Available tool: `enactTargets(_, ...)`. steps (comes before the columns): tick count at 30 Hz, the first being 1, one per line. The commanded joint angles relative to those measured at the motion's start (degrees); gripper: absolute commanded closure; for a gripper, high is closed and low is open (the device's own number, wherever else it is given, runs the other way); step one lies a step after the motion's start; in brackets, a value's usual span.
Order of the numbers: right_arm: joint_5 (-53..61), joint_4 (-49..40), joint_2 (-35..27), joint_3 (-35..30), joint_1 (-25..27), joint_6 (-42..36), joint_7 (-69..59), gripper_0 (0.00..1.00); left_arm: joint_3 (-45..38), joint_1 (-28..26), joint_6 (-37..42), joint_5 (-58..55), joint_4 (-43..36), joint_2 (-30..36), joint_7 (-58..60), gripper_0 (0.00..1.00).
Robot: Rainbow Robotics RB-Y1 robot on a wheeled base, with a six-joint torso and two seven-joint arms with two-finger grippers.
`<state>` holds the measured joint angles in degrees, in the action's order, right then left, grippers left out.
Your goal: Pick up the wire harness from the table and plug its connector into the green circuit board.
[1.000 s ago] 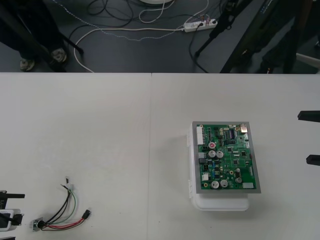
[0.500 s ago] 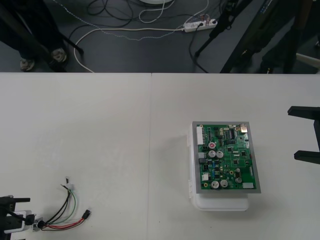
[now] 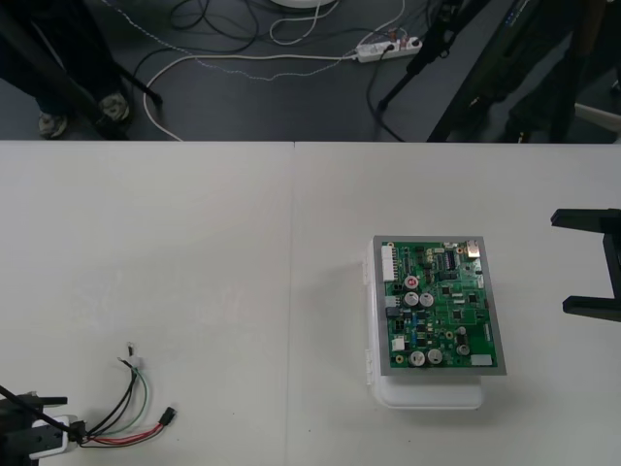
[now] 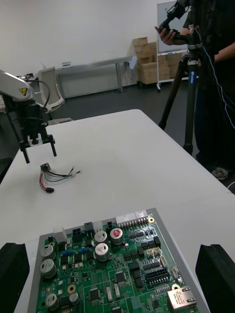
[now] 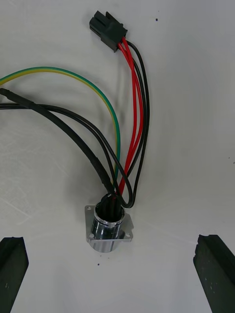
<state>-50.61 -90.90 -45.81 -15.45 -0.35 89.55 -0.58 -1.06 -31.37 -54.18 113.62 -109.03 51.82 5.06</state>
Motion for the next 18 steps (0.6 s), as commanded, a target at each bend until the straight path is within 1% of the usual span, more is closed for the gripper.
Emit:
enactTargets(1, 2.89, -1.48, -2.18, 4.12, -1.41, 0.45, 4.27, 0.0, 2.2, 2.19, 1.98, 1.16, 0.92, -0.76, -1.19, 0.0)
enactTargets(12, 2.71, -4.38, -3.15, 6.31, -1.05, 0.45, 6.2, 0.0, 5.63, 6.5, 2.33, 3.27, 3.82, -0.5, -3.04, 0.0)
enactTargets(18, 3.77, -4.47, -4.03, 9.74, -1.05, 0.45, 7.43, 0.0, 8.09, 7.55, 5.76, 4.41, 5.23, 0.21, -4.36, 0.0)
